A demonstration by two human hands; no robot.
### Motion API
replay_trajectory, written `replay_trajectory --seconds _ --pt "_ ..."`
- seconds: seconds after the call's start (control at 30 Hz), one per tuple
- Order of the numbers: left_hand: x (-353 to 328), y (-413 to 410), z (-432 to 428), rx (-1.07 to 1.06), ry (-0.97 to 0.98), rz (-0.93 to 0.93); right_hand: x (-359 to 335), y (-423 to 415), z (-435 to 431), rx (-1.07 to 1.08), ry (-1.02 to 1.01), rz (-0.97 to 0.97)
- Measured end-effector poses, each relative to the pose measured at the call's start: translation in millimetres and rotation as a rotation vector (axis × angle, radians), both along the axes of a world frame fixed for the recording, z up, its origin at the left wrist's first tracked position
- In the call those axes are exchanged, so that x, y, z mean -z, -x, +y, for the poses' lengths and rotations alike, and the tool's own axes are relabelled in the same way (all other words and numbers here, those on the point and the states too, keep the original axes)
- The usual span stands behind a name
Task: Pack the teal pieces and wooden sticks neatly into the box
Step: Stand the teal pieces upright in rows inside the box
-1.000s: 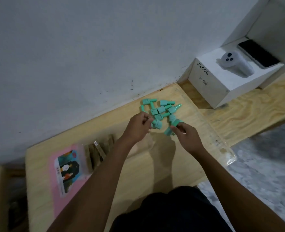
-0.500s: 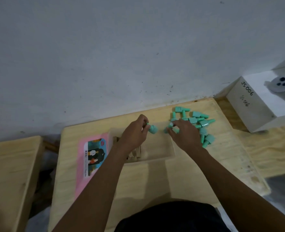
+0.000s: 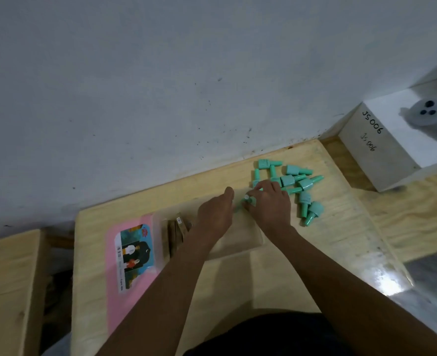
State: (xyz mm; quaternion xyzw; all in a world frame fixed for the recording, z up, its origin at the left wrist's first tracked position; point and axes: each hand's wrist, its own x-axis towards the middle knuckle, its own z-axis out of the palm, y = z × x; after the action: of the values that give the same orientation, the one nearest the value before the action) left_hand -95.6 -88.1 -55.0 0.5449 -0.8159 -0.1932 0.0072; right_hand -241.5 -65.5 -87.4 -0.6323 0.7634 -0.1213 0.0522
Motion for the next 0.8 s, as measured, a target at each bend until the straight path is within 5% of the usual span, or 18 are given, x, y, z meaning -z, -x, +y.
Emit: replay_trajectory --seconds 0.3,0.8 --pt "8.5 12.5 -6.1 0.053 0.068 -0.114 2.5 4.0 1.4 -0.024 0.028 -0.097" --pt "10.2 14.6 3.5 -0.032 0.114 0.004 -6.9 18.7 11.1 -0.053 0.032 -0.256"
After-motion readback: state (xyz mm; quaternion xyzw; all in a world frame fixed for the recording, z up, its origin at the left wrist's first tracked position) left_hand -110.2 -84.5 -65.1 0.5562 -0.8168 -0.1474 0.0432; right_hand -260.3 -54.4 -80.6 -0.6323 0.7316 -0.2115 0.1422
